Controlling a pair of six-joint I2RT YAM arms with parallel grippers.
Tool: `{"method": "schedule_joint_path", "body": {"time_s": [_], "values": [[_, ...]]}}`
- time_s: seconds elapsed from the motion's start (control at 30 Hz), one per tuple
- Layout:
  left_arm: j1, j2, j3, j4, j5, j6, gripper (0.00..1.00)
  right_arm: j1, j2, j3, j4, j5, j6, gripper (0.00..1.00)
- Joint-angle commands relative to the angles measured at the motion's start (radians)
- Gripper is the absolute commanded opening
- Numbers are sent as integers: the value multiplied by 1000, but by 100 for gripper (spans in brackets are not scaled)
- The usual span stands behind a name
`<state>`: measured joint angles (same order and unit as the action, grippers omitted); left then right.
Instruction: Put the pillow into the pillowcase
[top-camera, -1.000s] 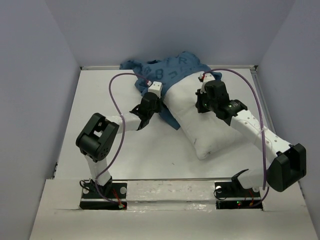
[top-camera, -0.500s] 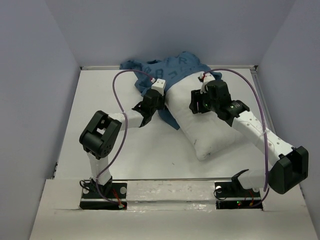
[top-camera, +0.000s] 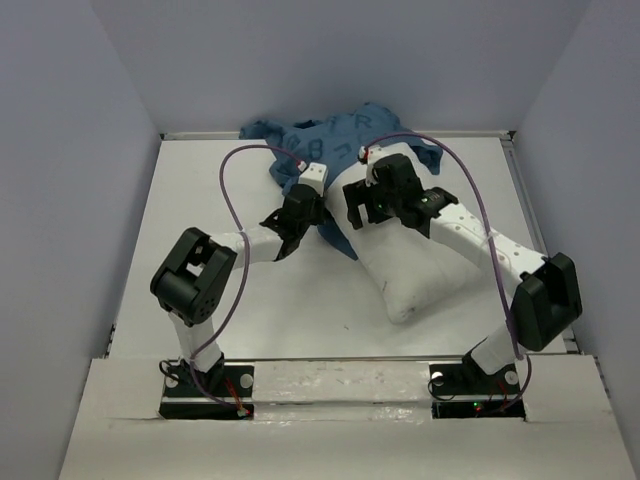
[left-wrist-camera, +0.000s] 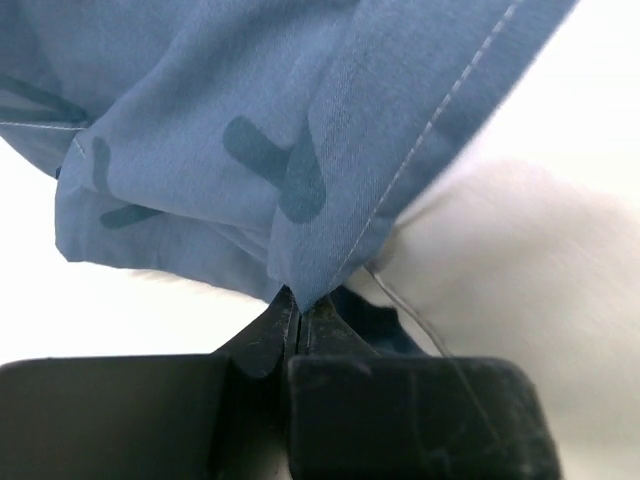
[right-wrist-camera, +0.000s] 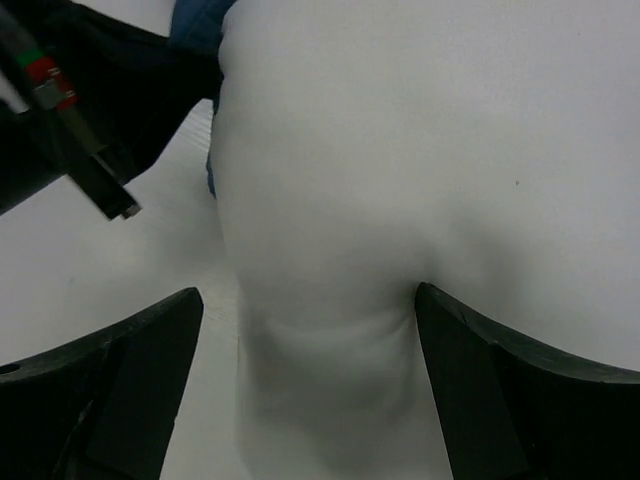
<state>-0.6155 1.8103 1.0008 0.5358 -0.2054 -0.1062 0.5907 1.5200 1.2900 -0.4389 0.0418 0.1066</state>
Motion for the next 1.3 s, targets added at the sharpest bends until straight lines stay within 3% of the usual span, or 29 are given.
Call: {"method": "schedule_joint_path", "body": {"time_s": [0.0,0.1,0.17,0.2,0.23,0.27,0.3,0.37,0.5,0.67,0.83,0.97,1.07,1.1,1.13,1.17,1.23,1.27], "values": [[-9,-140,-56,44,18,-29,0,1,115,112,57,177,-31,94],[-10,-178,-86,56,75,-78,0,1,250,166,71,100,-28,79],[-21,-221,-122,84,139,-128,0,1,299,190,112,-26,4,42],[-29,-235,-134,95,167,-151,0,1,310,181,211,-84,55,9],[-38,-265,-161,127,240,-165,0,-12,316,166,274,-147,89,0],[-71,-282,-171,131,262,-176,0,-12,316,143,404,-284,122,0],[-72,-298,-177,135,277,-176,0,-29,313,132,405,-286,167,0],[-121,-342,-195,141,358,-188,0,-40,305,111,631,-408,295,0],[-139,-416,-249,197,521,-251,0,-60,328,109,912,-386,456,0],[-141,-462,-294,337,751,-377,0,-83,468,216,968,-349,591,0],[-141,-386,-237,415,914,-431,0,-74,646,258,971,-295,656,0],[-124,-301,-188,476,913,-458,0,-29,587,112,1039,-237,608,0],[-115,-246,-163,596,907,-575,0,-19,498,-82,1141,-211,607,0],[-116,-235,-145,599,913,-607,5,-19,426,-186,1179,-201,602,0],[-119,-238,-128,596,928,-609,19,-19,390,-234,1186,-191,563,0],[-119,-256,-114,563,929,-596,53,-19,315,-280,1189,-180,549,0],[-116,-322,-91,418,896,-514,79,-28,240,-368,1192,-177,519,0],[-110,-406,-58,225,817,-404,93,-28,202,-456,1192,-180,498,0]]}}
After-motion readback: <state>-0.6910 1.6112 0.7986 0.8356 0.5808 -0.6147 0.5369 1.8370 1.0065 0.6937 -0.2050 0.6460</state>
